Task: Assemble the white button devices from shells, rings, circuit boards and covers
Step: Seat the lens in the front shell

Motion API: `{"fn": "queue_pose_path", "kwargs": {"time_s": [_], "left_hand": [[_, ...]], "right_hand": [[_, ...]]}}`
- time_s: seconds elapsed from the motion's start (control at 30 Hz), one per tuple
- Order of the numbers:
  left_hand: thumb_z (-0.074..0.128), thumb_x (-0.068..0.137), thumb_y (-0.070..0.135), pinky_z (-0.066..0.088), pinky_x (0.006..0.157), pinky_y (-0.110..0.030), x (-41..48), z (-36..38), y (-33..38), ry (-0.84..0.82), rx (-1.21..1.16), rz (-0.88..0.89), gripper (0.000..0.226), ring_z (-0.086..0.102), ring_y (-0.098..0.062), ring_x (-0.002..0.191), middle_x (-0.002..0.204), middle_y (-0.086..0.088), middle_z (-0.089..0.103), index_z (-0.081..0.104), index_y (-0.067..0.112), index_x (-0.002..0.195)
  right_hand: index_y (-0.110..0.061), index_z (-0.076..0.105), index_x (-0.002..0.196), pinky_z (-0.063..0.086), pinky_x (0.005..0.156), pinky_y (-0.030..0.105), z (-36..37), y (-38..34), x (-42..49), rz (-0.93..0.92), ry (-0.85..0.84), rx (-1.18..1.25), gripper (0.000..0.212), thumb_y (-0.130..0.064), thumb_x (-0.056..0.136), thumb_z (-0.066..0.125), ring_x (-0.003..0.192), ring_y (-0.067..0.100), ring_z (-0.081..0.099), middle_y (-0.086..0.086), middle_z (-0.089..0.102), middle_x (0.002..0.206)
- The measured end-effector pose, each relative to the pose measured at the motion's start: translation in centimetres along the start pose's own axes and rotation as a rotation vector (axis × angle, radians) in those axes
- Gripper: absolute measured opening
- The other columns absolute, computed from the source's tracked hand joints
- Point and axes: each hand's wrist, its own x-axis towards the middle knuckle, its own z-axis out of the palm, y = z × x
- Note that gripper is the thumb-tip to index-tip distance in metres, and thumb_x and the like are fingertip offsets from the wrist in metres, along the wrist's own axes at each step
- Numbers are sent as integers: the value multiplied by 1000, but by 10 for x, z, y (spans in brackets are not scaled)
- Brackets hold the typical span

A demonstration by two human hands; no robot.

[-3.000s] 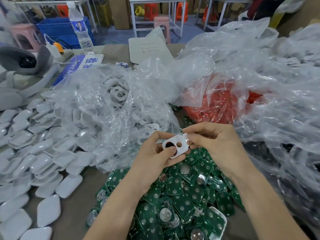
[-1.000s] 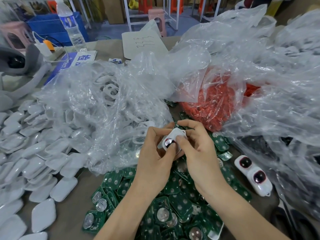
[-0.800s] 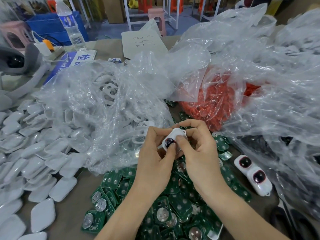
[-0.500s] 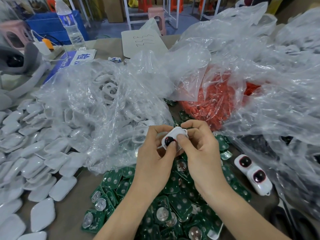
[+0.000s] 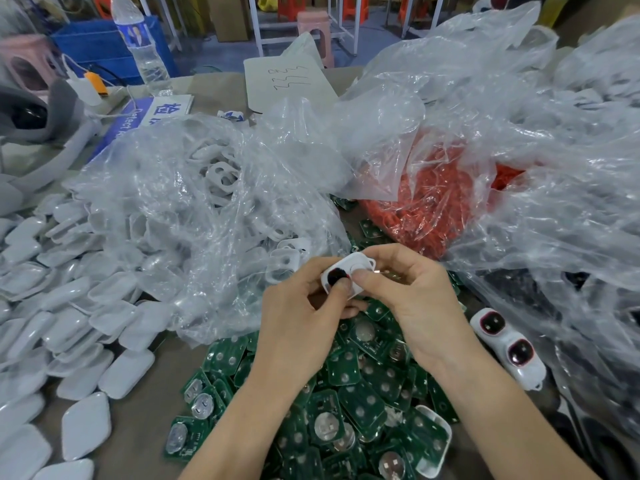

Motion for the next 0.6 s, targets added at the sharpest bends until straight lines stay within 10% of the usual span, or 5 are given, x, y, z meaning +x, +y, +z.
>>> {"fn": "queue_pose_path", "kwargs": {"time_s": [0.6], "left_hand": [[59,93,3,57,67,-17,-1,-3,4,-125,40,10,36,74,-11,72,85,9,76,68,37,100]], "right_hand": [[-3,68,83,55,63,27,-12,-5,7,235,-82,95,15,10,80,63,69,23,61,13,67,77]]}}
